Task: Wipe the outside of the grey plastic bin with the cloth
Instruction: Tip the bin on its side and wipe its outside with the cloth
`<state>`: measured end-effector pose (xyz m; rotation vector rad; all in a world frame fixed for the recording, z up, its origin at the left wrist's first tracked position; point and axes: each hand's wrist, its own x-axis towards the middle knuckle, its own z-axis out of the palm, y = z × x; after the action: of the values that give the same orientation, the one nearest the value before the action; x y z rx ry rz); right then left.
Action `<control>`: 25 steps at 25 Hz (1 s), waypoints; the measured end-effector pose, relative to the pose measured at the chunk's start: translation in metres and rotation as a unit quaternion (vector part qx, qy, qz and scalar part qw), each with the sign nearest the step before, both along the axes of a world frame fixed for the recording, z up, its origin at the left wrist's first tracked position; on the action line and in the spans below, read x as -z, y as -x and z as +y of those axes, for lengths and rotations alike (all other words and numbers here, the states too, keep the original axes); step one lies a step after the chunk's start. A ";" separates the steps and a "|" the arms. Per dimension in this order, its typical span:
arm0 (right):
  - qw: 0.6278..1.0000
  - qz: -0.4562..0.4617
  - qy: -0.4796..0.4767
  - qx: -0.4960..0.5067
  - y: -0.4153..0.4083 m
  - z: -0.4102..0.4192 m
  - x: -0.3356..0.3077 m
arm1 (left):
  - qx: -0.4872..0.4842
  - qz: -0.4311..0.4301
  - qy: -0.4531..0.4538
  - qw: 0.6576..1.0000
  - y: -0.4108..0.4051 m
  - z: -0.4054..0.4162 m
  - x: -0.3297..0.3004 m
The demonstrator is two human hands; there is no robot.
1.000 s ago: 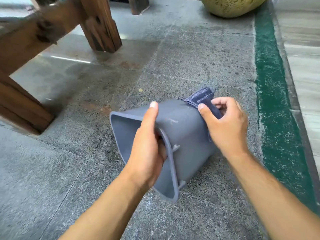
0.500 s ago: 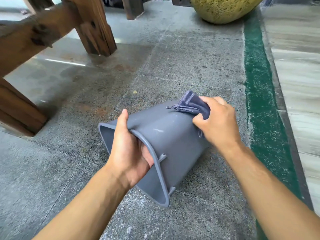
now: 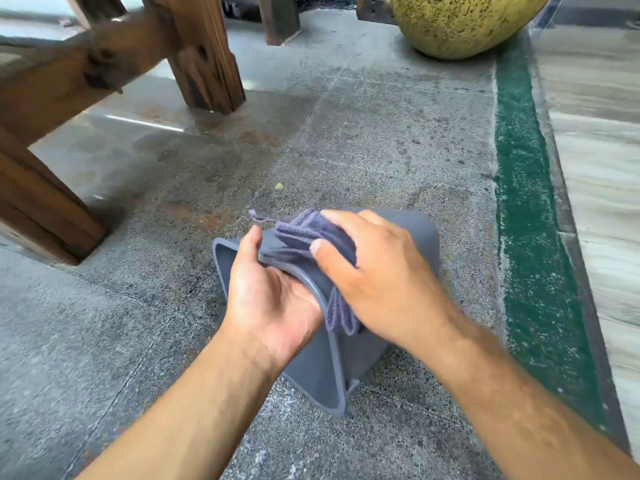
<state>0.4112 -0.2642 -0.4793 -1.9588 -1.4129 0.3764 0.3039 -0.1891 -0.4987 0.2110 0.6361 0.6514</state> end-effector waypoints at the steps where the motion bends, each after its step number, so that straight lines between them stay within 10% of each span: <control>1: 1.000 -0.010 -0.003 -0.011 0.007 -0.001 0.000 | -0.016 0.012 0.008 1.000 0.000 0.000 0.002; 25: 0.982 -0.172 0.080 -0.011 0.015 0.044 0.057 | -0.032 0.137 0.003 0.990 0.024 0.006 0.010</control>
<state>0.3964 -0.2207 -0.5367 -2.2211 -1.6643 0.1684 0.2799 -0.1829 -0.5087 0.2781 0.9117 0.6877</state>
